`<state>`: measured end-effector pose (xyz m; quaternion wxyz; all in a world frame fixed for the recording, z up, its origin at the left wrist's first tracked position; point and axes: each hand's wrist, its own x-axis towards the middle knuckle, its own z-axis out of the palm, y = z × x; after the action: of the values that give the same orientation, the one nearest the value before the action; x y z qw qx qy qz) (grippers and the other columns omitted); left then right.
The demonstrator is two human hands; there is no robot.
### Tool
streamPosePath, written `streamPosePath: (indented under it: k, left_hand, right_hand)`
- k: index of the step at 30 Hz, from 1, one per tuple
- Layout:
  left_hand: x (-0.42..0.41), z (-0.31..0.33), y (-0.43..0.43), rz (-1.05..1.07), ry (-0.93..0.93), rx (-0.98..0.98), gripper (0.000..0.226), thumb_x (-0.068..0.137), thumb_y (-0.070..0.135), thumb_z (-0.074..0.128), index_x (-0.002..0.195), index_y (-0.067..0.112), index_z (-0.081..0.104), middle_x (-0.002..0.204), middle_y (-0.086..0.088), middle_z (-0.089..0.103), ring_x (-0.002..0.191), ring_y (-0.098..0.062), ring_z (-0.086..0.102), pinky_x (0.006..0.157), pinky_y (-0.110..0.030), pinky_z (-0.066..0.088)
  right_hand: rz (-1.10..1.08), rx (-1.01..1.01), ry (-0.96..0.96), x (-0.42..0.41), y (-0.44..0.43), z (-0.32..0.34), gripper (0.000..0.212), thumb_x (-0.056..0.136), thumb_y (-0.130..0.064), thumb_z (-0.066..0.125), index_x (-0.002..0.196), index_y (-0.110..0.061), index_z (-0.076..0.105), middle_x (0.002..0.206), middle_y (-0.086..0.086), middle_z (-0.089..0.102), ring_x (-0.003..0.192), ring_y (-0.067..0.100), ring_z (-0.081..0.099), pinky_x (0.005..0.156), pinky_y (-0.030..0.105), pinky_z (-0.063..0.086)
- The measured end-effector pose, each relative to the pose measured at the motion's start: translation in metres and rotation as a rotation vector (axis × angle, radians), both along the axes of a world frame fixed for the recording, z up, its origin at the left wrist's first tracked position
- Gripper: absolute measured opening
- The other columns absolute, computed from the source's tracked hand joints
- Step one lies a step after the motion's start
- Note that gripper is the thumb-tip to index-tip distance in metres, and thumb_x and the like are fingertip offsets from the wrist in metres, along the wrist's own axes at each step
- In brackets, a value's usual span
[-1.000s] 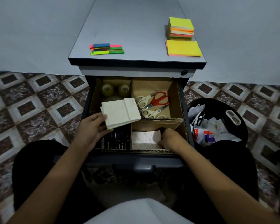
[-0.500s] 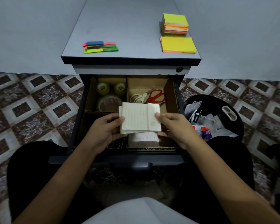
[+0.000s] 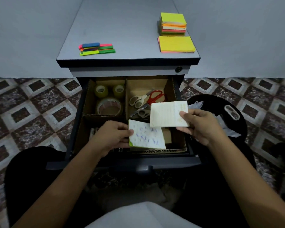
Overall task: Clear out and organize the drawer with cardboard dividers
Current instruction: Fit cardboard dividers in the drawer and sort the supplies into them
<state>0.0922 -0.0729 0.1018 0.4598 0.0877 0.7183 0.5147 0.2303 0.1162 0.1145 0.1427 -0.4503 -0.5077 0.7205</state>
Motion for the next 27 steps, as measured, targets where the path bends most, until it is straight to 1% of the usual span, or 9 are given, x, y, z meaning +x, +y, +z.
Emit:
streamPosePath:
  k: [3,6,14,16,20,21,22,24,27]
  left_hand:
    - [0.003,0.001,0.011,-0.068,0.064,-0.076,0.013,0.091,0.003,0.056,0.101,-0.003,0.060,0.090,-0.016,0.067,0.068,-0.016,0.067,0.052,-0.020,0.056]
    - [0.009,-0.002,0.028,-0.094,0.081,-0.124,0.011,0.092,0.004,0.056,0.099,-0.003,0.060,0.088,-0.016,0.066,0.071,-0.019,0.066,0.056,-0.024,0.058]
    - [0.026,-0.026,0.067,-0.103,0.000,-0.191,0.020,0.094,0.001,0.050,0.113,-0.007,0.052,0.103,-0.020,0.063,0.093,-0.030,0.066,0.067,-0.031,0.056]
    - [0.026,-0.031,0.071,-0.069,-0.025,-0.195,0.013,0.093,-0.002,0.048,0.105,-0.005,0.052,0.101,-0.018,0.060,0.101,-0.033,0.064,0.072,-0.033,0.053]
    - [0.022,-0.045,0.068,-0.051,-0.006,-0.273,0.006,0.090,0.000,0.052,0.084,0.001,0.054,0.100,-0.017,0.059,0.094,-0.029,0.059,0.075,-0.035,0.049]
    - [0.022,-0.047,0.068,-0.050,0.009,-0.287,0.003,0.089,0.003,0.054,0.090,0.000,0.056,0.103,-0.018,0.059,0.094,-0.029,0.058,0.077,-0.036,0.048]
    - [0.021,-0.049,0.067,-0.048,0.017,-0.294,0.014,0.089,0.005,0.055,0.101,-0.002,0.056,0.105,-0.018,0.059,0.094,-0.029,0.058,0.077,-0.035,0.047]
    - [0.022,-0.049,0.068,-0.040,-0.023,-0.286,0.027,0.090,0.006,0.053,0.116,-0.003,0.050,0.102,-0.015,0.057,0.084,-0.023,0.056,0.066,-0.029,0.047]
    - [0.021,-0.051,0.069,-0.039,-0.029,-0.295,0.030,0.091,0.003,0.049,0.120,-0.002,0.048,0.102,-0.014,0.052,0.083,-0.022,0.051,0.057,-0.026,0.043]
  right_hand:
    - [-0.039,-0.004,0.036,0.000,0.004,0.001,0.007,0.091,-0.006,0.056,0.085,-0.003,0.057,0.086,0.012,0.065,0.078,0.020,0.065,0.051,0.022,0.057]
    - [-0.039,-0.020,0.056,-0.002,0.004,-0.001,0.008,0.091,-0.007,0.056,0.085,-0.003,0.059,0.086,0.011,0.067,0.078,0.019,0.067,0.053,0.023,0.057]
    - [-0.035,-0.031,0.087,-0.001,0.004,-0.003,0.010,0.092,-0.008,0.056,0.083,-0.004,0.058,0.086,0.011,0.067,0.075,0.017,0.067,0.050,0.021,0.056]
    - [-0.036,-0.028,0.094,-0.001,0.005,-0.002,0.010,0.092,-0.008,0.056,0.083,-0.004,0.059,0.085,0.011,0.067,0.069,0.015,0.069,0.050,0.020,0.055]
    - [-0.032,-0.023,0.095,0.000,0.005,-0.002,0.010,0.092,-0.008,0.055,0.082,-0.005,0.058,0.086,0.011,0.067,0.075,0.017,0.067,0.050,0.020,0.055]
    - [-0.026,-0.020,0.092,0.000,0.005,-0.002,0.010,0.091,-0.008,0.056,0.082,-0.005,0.059,0.087,0.011,0.067,0.075,0.017,0.067,0.051,0.020,0.055]
    - [-0.020,-0.016,0.089,0.000,0.004,-0.002,0.010,0.091,-0.009,0.056,0.082,-0.005,0.059,0.087,0.011,0.068,0.075,0.016,0.068,0.051,0.020,0.055]
    - [-0.009,-0.011,0.087,0.001,0.003,-0.003,0.010,0.091,-0.008,0.056,0.083,-0.005,0.060,0.087,0.010,0.068,0.076,0.017,0.068,0.052,0.021,0.056]
    - [0.000,-0.013,0.091,0.001,0.001,-0.003,0.008,0.091,-0.008,0.056,0.086,-0.004,0.061,0.088,0.011,0.068,0.078,0.017,0.068,0.053,0.021,0.056]
